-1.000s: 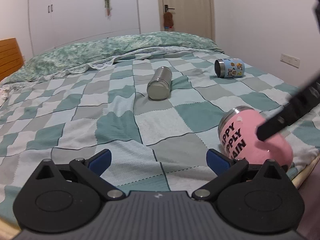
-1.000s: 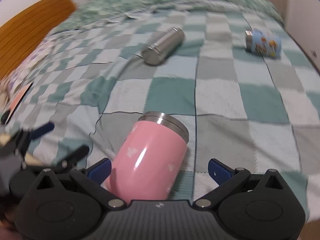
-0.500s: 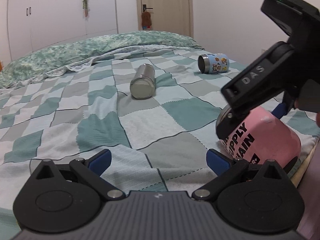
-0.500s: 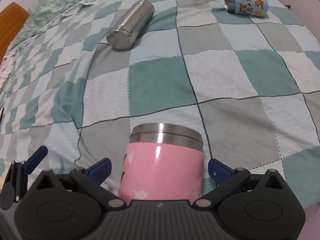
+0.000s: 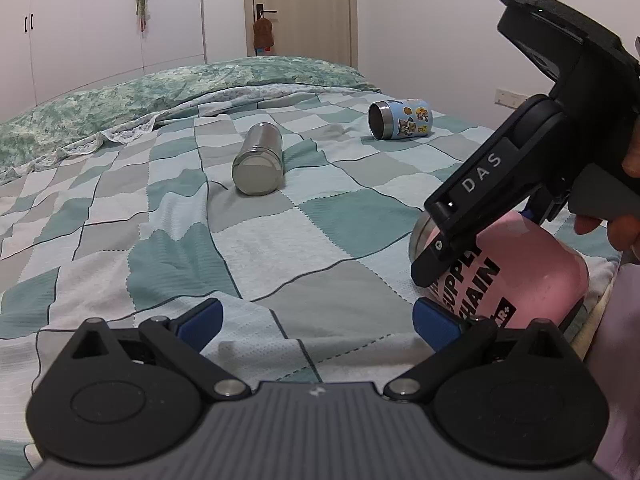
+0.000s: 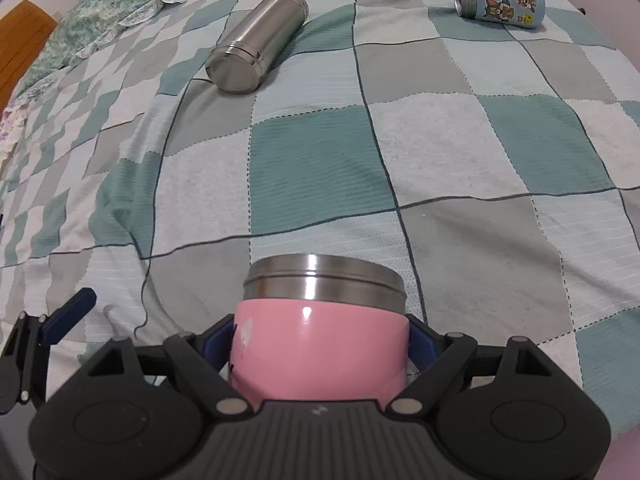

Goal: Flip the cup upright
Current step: 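Turn the pink cup opening-up in the right gripper, then lower the upright pink cup onto the blanket and open the right gripper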

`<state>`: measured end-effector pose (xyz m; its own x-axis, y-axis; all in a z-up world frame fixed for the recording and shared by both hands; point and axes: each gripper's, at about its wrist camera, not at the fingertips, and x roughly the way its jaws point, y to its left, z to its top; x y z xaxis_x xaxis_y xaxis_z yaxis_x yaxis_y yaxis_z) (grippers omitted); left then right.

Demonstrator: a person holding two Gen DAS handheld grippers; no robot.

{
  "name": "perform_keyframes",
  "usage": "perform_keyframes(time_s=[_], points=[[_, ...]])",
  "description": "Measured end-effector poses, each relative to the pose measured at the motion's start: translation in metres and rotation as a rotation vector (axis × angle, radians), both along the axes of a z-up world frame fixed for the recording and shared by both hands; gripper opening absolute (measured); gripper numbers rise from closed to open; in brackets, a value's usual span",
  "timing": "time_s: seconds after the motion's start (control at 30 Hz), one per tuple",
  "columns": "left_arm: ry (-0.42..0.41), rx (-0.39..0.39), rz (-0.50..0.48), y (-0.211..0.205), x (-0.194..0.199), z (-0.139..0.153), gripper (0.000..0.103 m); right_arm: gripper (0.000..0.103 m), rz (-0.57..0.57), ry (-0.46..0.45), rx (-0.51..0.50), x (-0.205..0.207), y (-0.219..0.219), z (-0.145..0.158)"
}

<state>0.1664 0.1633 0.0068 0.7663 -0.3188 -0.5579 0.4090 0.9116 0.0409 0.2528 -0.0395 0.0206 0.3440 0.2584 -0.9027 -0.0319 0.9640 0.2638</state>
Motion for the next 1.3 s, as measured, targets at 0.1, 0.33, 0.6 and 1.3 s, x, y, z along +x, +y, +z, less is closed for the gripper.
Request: perform_keyframes(time_s=[0.1,0.33,0.6,1.3], points=[[-0.002,-0.017,0.006,0.002,-0.003,0.001,0.103,0.085,0.014,-0.059,0.054,-0.008,-0.006,0.005],[-0.027,-0.056,0.039,0.015,-0.018,0.009,0.103,0.084,0.144,-0.356,0.112,-0.044,-0.004,0.047],[-0.051,-0.064,0.143,0.037,-0.036,0.021,0.103,0.083,0.296,-0.622,0.058,-0.056,0.036,0.069],[-0.011,-0.042,0.199,0.051,-0.042,0.013,0.103,0.084,0.477,-0.608,-0.062,-0.040,0.113,0.027]])
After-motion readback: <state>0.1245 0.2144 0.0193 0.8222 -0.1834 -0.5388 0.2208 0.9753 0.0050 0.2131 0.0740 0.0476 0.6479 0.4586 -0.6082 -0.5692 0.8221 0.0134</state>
